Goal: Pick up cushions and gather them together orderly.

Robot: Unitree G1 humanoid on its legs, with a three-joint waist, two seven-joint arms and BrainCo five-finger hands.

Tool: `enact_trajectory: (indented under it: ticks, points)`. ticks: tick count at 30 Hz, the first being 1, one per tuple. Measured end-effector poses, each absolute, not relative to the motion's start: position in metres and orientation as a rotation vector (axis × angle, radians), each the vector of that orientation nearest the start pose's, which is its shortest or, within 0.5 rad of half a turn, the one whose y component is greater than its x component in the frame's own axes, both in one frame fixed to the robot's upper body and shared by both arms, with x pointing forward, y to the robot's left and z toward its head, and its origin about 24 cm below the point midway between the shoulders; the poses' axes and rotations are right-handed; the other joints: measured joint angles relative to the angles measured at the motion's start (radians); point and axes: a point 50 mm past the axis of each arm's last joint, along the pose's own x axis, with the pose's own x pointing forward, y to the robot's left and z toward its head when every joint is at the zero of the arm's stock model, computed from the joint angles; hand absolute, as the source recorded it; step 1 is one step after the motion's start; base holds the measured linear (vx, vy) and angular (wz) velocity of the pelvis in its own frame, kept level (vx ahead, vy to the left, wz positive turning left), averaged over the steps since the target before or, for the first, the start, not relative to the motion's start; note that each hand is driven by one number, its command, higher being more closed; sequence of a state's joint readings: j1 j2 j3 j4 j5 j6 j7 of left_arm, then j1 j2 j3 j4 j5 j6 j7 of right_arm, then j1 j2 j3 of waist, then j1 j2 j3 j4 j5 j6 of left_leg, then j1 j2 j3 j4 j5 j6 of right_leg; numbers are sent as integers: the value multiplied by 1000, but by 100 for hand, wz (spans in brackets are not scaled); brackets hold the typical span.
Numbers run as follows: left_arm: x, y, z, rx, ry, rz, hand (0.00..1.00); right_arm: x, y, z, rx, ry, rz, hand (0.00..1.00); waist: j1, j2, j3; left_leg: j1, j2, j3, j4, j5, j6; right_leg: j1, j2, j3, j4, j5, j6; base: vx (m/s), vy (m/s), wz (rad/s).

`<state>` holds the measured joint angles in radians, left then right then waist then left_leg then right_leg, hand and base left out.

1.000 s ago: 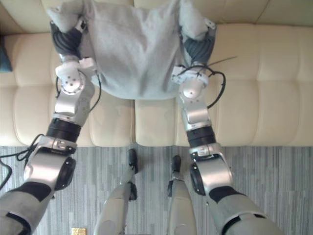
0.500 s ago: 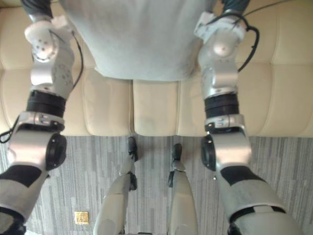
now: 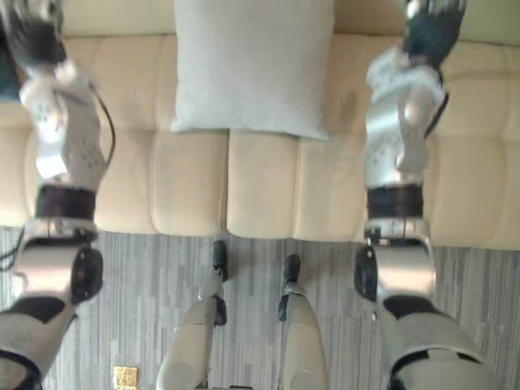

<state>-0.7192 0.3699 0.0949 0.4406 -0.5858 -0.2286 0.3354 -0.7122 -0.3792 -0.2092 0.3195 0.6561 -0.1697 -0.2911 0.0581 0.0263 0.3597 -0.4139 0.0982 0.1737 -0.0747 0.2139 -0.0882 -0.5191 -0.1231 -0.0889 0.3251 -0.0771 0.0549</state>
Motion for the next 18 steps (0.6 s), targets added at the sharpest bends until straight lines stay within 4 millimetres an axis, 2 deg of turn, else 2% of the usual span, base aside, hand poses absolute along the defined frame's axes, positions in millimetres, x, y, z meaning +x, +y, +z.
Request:
enact_trajectory:
  ticks: [1,2,3,4,5,6,9,10,12,13,14,15,16,18]
  points:
    - [357,233,189,-366,-463,355,0,345,-252,212,466,-550,-347,0,0,-2,-2,5,0,1,-1,-2,-1,4,0,1,2,-2,0,70,-44,-5]
    - [346,226,147,-364,-361,340,0,335,-254,171,435,-453,-377,0,0,-2,-2,33,1,5,-3,-8,-5,29,1,2,3,-10,-1,62,-45,-8]
    - [335,217,112,-365,-264,326,0,325,-250,138,412,-367,-388,0,0,-3,-3,58,2,8,-6,-15,-6,48,2,5,5,-18,-1,68,-44,-9]
    - [329,213,96,-365,-216,316,0,320,-248,123,391,-326,-391,0,-1,-3,-3,70,2,9,-7,-17,-8,59,2,6,6,-21,0,69,-39,-6]
    - [318,204,71,-384,-134,304,0,309,-245,98,375,-254,-395,0,-2,-2,-5,91,2,10,-7,-23,-6,79,3,7,6,-27,-1,73,-31,-4]
    - [299,193,36,-397,-15,289,0,291,-239,61,346,-131,-400,0,-1,-5,-9,125,2,14,-6,-36,-6,111,3,8,6,-37,0,85,-30,-6]
    - [253,184,-30,-356,241,279,0,249,-228,-6,297,125,-410,0,-1,-12,-72,169,3,26,-1,-57,-9,155,5,11,0,-52,1,77,-17,-8]
    - [247,185,-37,-344,274,282,0,244,-227,-14,291,157,-413,0,-2,-13,-79,176,3,26,4,-63,-10,164,5,12,-2,-52,1,114,-21,-8]
    - [213,187,-77,-321,457,301,0,210,-221,-58,241,363,-421,0,0,-15,-137,232,8,31,27,-96,-13,244,10,11,-42,-55,4,84,-16,-6]
    - [206,188,-83,-314,489,307,0,204,-220,-65,231,397,-418,0,0,-15,-151,243,9,32,27,-100,-14,257,12,12,-50,-55,4,67,-2,-8]
    - [189,190,-99,-297,575,318,0,189,-216,-82,229,485,-418,0,0,-18,-193,262,12,34,26,-108,-15,286,14,10,-70,-55,4,58,3,-5]
    - [185,190,-103,-290,598,320,0,185,-214,-86,223,509,-416,0,0,-18,-202,269,12,35,26,-109,-15,295,15,10,-76,-55,4,74,6,-5]
    - [173,191,-115,-253,679,322,0,173,-212,-100,201,591,-403,0,0,-22,-226,293,14,36,24,-116,-16,319,18,10,-92,-54,5,22,8,-4]
    - [156,191,-128,-219,769,331,0,159,-208,-114,184,686,-394,0,0,-27,-254,328,16,40,20,-127,-18,361,21,11,-120,-51,11,8,10,-6]
